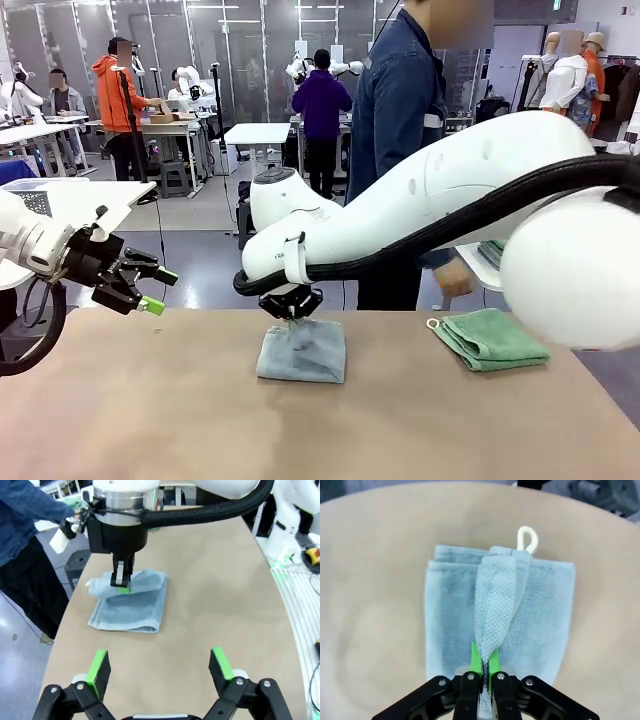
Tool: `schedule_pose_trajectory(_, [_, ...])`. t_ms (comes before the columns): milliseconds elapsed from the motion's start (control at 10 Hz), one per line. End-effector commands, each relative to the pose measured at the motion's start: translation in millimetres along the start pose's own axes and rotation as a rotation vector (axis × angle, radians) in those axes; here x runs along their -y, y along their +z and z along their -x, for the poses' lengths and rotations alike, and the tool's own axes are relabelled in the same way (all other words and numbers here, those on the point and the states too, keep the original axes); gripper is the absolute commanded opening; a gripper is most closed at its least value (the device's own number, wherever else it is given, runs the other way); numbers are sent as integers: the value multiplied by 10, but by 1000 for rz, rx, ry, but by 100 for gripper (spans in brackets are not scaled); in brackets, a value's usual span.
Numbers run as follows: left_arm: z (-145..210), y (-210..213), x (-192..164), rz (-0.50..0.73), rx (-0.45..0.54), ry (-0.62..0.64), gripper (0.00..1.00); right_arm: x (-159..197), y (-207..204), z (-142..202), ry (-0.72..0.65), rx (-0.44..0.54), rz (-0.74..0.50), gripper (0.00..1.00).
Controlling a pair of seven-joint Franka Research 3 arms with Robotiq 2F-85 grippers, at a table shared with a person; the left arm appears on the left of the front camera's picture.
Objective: Fold the towels and place them in the basket.
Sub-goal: When a person lays out a Towel with hook on the table, fold it in half twice.
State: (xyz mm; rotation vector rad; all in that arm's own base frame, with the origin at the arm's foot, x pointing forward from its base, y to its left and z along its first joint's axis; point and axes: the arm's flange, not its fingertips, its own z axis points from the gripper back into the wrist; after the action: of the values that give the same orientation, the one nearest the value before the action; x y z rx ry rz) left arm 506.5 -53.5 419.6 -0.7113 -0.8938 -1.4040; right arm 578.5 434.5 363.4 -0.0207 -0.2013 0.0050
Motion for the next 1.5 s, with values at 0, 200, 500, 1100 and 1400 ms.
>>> schedule_pose_trajectory(0, [-29, 9, 8, -10, -6, 13, 100, -75, 52, -26, -1, -64, -41, 0])
schedule_pose_trajectory(200, [-29, 9, 8, -10, -6, 13, 100, -80, -30, -19, -47, -48, -62, 26])
schedule_pose_trajectory(500, [-29, 9, 8, -10, -6, 13, 100, -60, -157, 15, -86, -1, -100, 29])
schedule_pose_trajectory(1100, [-29, 9, 8, -10, -6, 13, 100, 949, 77, 374, -66, -80, -159, 89])
schedule_pose_trajectory(1400, [-29, 9, 8, -10, -6, 13, 100, 1315, -108, 346, -36, -80, -235, 89])
